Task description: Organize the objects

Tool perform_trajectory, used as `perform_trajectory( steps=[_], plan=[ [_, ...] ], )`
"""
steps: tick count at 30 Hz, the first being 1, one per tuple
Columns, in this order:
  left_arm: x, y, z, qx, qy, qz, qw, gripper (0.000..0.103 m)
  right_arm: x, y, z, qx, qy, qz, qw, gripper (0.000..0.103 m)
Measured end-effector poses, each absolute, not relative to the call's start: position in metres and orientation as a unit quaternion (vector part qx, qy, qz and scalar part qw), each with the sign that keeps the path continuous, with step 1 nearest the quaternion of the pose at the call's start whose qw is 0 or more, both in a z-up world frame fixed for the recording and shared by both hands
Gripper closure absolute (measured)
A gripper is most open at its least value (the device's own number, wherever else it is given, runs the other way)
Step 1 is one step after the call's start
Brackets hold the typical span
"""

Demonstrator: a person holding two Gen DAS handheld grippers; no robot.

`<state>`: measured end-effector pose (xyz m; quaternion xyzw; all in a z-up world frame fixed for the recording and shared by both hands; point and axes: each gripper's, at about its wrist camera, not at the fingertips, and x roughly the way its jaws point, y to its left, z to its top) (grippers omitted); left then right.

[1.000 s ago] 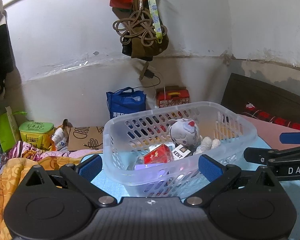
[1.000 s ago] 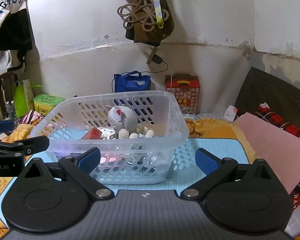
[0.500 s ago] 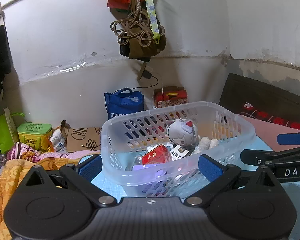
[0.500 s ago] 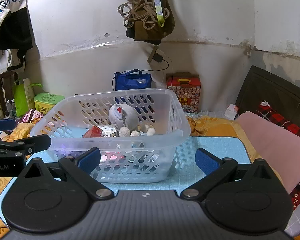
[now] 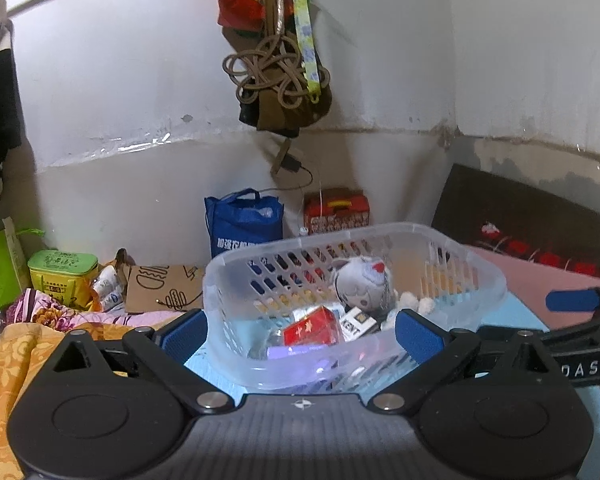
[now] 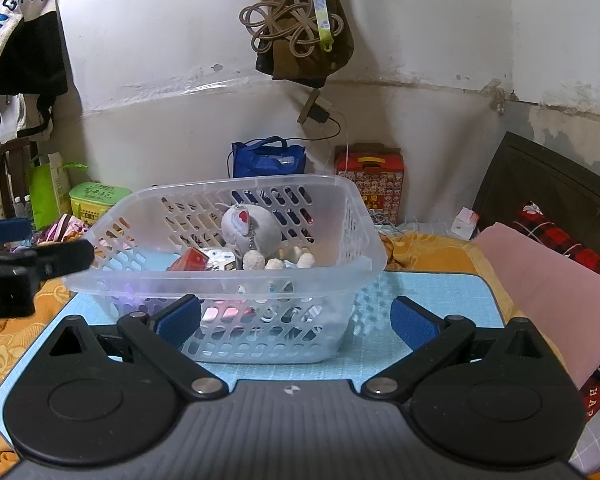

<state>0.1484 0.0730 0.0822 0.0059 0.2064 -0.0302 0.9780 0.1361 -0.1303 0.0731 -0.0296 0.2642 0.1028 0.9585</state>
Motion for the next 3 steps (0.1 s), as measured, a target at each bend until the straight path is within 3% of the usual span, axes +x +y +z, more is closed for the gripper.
perform_trajectory(
  steps=[3],
  plan=[
    [0.1491,0.0735,0.0824,0.004,0.206,-0.028,0.978,0.001,0.1361,-0.1306,0.0732,-0.030,0.264,0.103,0.959,0.000]
  ],
)
